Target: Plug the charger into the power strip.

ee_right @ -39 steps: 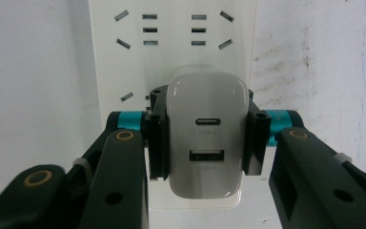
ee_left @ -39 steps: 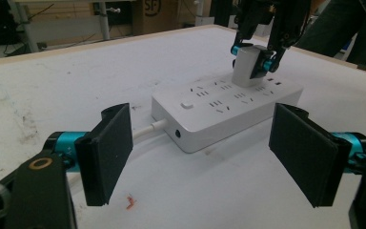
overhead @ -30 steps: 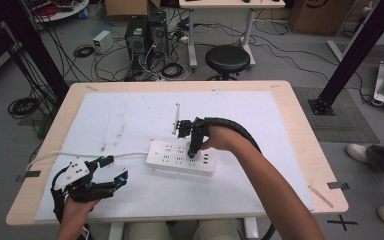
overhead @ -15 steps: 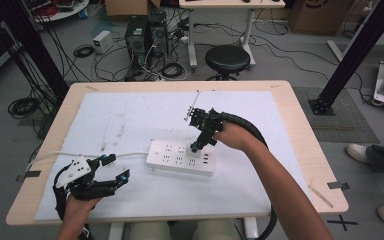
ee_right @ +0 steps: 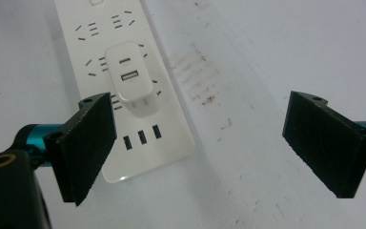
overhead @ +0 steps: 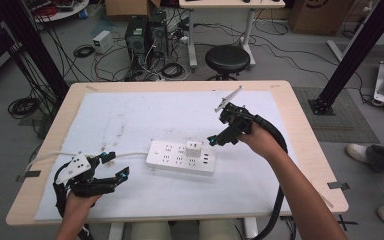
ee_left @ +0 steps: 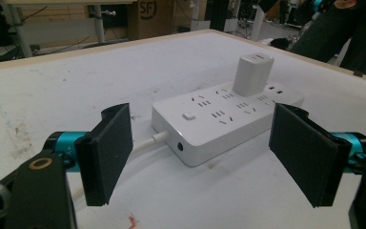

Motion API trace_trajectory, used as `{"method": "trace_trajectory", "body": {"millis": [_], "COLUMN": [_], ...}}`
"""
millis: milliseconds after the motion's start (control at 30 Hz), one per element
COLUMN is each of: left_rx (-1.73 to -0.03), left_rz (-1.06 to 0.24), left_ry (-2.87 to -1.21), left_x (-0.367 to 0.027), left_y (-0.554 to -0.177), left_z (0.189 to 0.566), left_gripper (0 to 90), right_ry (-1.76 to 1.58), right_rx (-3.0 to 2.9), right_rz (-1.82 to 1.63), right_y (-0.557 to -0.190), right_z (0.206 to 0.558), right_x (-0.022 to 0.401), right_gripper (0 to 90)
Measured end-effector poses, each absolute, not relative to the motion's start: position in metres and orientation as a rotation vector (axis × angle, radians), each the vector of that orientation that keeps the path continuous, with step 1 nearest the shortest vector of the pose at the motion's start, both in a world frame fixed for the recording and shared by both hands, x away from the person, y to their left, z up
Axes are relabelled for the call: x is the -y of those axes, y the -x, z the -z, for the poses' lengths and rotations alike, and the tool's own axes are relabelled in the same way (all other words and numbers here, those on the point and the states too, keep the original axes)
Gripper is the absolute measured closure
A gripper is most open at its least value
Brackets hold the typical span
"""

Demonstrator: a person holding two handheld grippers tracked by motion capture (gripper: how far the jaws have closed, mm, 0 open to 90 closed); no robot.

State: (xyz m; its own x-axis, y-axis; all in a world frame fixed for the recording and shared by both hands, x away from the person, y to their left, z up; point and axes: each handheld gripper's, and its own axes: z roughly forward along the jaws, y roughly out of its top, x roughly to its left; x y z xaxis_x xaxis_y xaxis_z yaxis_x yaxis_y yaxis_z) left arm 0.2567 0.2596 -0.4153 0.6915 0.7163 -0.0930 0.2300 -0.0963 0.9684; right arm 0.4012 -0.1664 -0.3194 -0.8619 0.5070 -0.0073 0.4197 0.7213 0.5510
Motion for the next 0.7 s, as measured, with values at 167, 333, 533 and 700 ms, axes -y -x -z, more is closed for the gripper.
{"method": "trace_trajectory", "body": {"millis": [167, 333, 533, 700], "left_rx": [-0.785, -0.781, -0.779, -0.774], "left_rz": [-0.489, -0.495, -0.502, -0.507], "left_ry": [-1.648, -1.647, -1.643, -1.649], "left_x": [-0.26, -0.26, -0.259, -0.257], "left_y": [-0.258, -0.259, -0.259, -0.256], "left_z": [0.415, 0.412, 0.409, 0.407], "left_gripper": [22.8, 22.8, 22.8, 22.8], "right_ry": [-0.762, -0.764, -0.793, -0.812], "right_rx": [-2.738, -2.699, -2.646, -2.62], "right_rz": [-0.883, -0.934, -1.001, -1.046], "right_y": [-0.392, -0.383, -0.369, -0.36], "right_z": [0.32, 0.322, 0.331, 0.34], "right_x": [0.185, 0.198, 0.214, 0.229], "right_gripper": [11.4, 11.4, 11.4, 11.4]}}
